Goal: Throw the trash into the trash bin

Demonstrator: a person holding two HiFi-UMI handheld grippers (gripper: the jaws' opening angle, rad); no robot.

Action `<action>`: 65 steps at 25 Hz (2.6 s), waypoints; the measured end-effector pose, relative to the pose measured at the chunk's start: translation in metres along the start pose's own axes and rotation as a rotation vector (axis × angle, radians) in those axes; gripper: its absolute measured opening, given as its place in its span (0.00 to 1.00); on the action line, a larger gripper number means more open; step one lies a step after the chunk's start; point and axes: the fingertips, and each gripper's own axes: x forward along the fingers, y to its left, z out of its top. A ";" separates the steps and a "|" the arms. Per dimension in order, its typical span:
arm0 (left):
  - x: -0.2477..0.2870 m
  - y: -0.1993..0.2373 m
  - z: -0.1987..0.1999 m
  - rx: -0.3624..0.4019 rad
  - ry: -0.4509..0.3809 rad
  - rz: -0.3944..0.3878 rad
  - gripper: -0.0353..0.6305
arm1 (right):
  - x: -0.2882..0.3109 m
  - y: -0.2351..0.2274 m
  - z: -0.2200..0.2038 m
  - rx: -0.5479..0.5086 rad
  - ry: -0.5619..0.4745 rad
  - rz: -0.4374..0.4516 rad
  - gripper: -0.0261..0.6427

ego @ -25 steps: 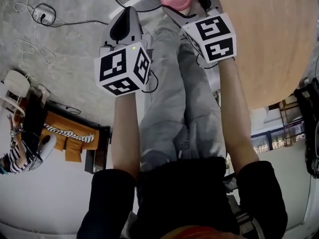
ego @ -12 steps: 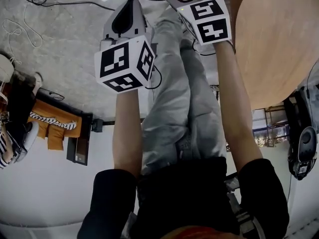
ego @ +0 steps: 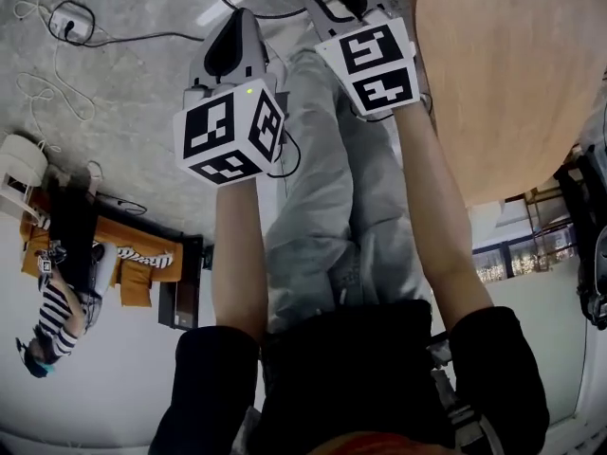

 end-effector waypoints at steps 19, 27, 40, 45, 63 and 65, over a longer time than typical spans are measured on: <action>-0.035 -0.271 -0.024 0.487 0.050 -0.388 0.06 | -0.276 -0.072 -0.065 0.416 -0.461 -0.358 0.06; -0.124 -0.391 -0.047 0.622 0.006 -0.554 0.06 | -0.430 -0.078 -0.146 0.643 -0.624 -0.572 0.06; -0.317 -0.531 0.005 0.561 -0.181 -0.730 0.06 | -0.663 -0.016 -0.151 0.771 -0.949 -0.761 0.06; -0.372 -0.575 0.033 0.586 -0.283 -0.811 0.06 | -0.749 -0.008 -0.134 0.730 -1.089 -0.860 0.06; -0.560 -0.687 0.073 0.775 -0.600 -1.093 0.06 | -0.947 0.038 -0.101 0.603 -1.204 -1.197 0.06; -0.560 -0.691 0.069 0.799 -0.605 -1.085 0.06 | -0.956 0.041 -0.097 0.577 -1.187 -1.222 0.06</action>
